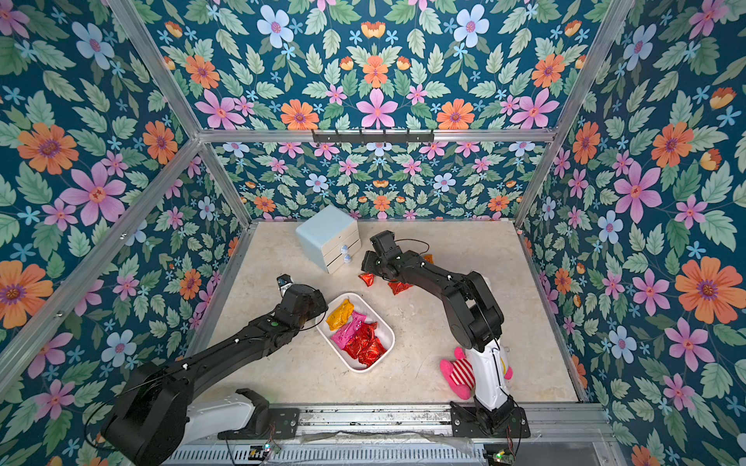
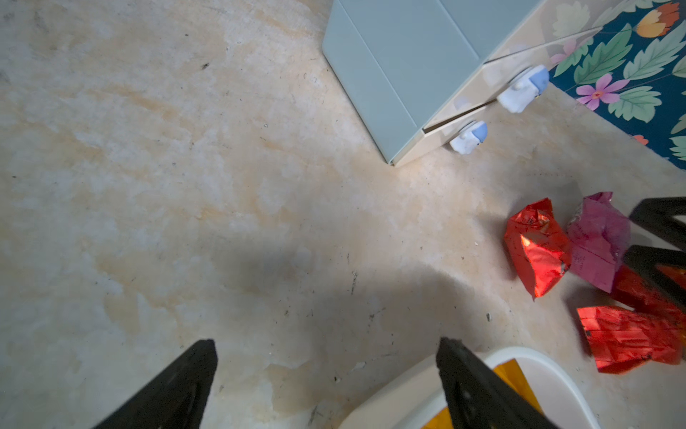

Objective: Put the tea bags into the storage box
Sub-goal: Pick up the tea bag from the center of the board.

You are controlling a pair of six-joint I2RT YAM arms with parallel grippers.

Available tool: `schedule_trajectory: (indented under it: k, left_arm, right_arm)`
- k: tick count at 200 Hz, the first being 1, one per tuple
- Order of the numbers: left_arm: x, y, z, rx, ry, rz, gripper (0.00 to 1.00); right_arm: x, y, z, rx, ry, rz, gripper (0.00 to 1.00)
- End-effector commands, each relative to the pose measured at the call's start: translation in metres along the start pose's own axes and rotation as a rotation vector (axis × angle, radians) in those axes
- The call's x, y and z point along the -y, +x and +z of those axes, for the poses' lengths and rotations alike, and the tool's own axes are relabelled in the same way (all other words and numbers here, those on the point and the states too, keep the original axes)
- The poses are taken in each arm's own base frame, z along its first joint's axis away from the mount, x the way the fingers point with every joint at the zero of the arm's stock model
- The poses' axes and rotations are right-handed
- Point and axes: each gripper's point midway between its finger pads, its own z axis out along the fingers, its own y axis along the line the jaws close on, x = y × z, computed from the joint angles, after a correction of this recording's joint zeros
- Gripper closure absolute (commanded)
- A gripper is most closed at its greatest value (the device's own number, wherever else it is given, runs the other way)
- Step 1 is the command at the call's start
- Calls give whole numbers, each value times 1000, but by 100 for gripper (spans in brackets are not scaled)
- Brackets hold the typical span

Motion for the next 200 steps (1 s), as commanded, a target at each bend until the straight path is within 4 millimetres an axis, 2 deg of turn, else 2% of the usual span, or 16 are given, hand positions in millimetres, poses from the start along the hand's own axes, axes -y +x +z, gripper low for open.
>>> schedule_trajectory:
  k: [1, 76, 101, 127, 140, 154, 200]
  left_arm:
    - [-5, -2, -4, 12, -13, -12, 1]
    - [-6, -7, -8, 26, -18, -18, 1]
    - [-6, -6, -8, 24, -20, -20, 1]
    - [-7, -6, -8, 25, -23, -23, 1]
    - [-8, -6, -8, 25, -25, -22, 1]
    - [-8, -6, -8, 26, -25, -22, 1]
    - [-6, -7, -7, 25, -26, -21, 1]
  right_arm:
    - [10, 4, 8, -16, 30, 65, 33]
    - [28, 15, 41, -64, 16, 160, 36]
    - [24, 19, 50, -93, -27, 180, 45]
    - [23, 23, 53, -107, -46, 185, 66]
    - [23, 22, 50, -100, -53, 180, 74]
    - [23, 18, 45, -86, -54, 172, 79]
    - [6, 1, 11, -49, -100, 71, 80]
